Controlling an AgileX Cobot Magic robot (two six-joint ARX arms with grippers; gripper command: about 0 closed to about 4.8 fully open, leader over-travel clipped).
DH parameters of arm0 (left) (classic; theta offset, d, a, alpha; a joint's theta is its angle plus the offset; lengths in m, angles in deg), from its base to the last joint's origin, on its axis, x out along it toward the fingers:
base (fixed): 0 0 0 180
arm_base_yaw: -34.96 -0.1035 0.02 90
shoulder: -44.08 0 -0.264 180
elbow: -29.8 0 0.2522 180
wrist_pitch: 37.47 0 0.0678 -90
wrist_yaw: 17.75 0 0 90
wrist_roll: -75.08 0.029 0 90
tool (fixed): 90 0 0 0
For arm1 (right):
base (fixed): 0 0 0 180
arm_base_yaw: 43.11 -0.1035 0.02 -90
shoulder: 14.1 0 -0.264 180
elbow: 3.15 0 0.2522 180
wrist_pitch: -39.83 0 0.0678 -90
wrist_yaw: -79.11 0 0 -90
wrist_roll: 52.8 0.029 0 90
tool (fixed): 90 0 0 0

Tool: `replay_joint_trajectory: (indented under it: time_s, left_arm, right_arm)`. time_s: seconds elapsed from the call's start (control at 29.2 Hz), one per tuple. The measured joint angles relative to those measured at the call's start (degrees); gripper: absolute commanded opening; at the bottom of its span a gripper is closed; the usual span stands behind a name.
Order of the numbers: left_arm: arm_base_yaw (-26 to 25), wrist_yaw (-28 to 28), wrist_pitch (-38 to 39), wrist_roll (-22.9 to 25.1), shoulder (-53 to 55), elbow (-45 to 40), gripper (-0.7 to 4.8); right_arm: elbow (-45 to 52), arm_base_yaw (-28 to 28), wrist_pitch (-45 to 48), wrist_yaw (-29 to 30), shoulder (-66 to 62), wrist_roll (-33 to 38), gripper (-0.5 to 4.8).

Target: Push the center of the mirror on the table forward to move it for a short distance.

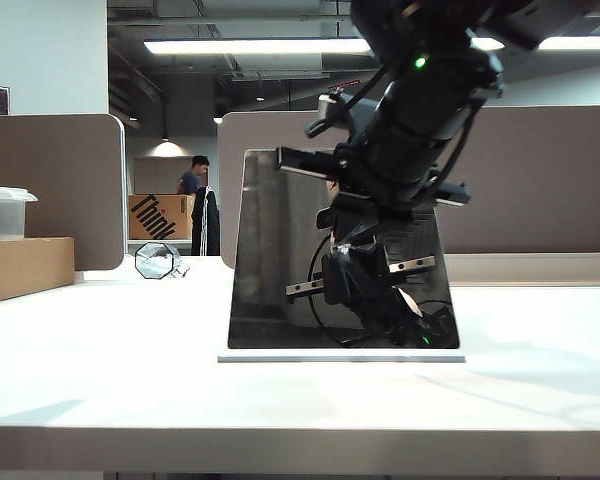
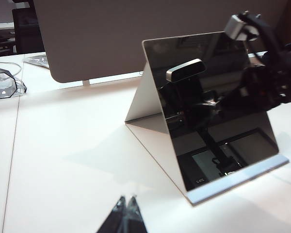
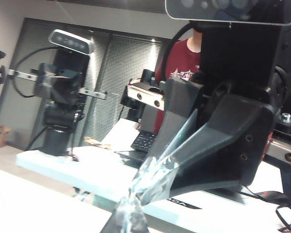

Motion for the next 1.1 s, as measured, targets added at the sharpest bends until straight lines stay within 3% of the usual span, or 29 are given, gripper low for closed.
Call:
replay_joint_trajectory:
  time_s: [1.1]
  left_arm:
    - [-1.4,0.0,0.0,0.0,0.2,0.0,-0.05]
  right_arm:
    - [-27.5,8.6,-0.6,1.7,-24.9,-6.0,-0.05]
